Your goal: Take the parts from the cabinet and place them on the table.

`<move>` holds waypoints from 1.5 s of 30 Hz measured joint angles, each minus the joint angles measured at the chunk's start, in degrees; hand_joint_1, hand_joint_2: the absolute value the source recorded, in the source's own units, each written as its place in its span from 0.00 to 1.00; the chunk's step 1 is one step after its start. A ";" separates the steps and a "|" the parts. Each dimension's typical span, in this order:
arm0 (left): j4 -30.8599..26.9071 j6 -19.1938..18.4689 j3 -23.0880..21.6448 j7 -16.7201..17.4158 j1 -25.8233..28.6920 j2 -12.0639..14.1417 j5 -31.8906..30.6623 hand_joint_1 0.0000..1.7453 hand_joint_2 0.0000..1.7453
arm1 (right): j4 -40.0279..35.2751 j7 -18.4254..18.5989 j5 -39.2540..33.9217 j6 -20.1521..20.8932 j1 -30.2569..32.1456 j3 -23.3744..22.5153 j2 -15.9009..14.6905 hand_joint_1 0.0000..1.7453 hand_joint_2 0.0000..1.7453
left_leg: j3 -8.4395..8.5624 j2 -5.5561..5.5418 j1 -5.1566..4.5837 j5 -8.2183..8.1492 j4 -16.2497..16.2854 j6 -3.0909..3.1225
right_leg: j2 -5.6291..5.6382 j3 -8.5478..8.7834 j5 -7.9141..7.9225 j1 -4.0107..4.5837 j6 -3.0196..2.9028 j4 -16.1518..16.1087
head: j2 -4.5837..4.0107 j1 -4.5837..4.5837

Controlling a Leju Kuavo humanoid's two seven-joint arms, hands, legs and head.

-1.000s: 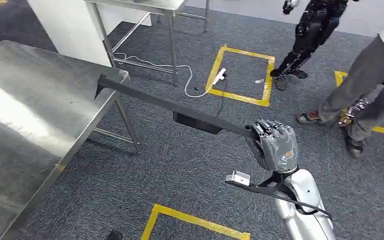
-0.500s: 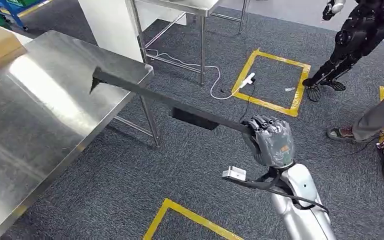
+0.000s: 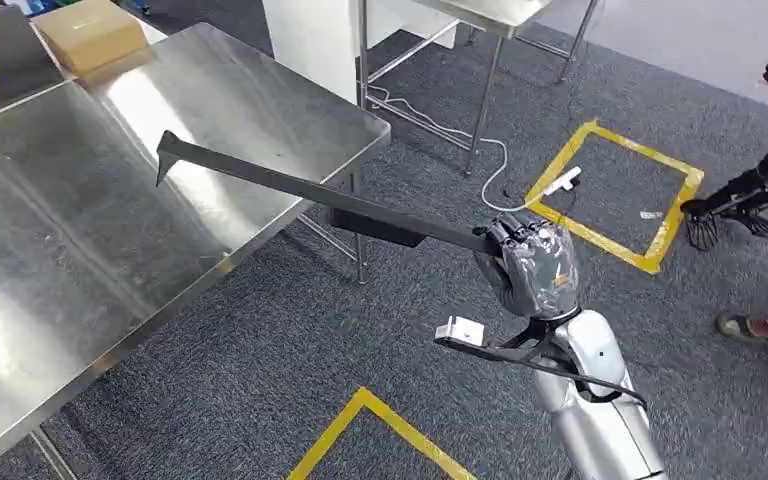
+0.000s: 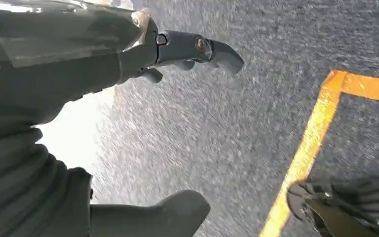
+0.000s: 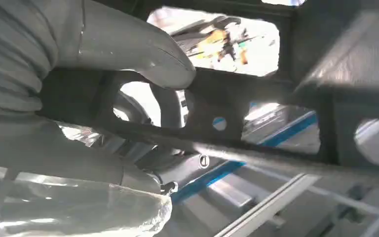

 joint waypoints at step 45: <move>0.15 -1.38 -0.02 -0.26 -0.93 0.42 -4.83 0.00 1.00 | 51.91 1.73 -0.61 4.07 -31.18 1.22 0.35 0.97 1.00 | -5.49 -0.91 0.04 -3.44 7.79 -2.73 | 0.84 3.66 7.77 -1.25 -0.49 -12.37 | 0.00 -1.22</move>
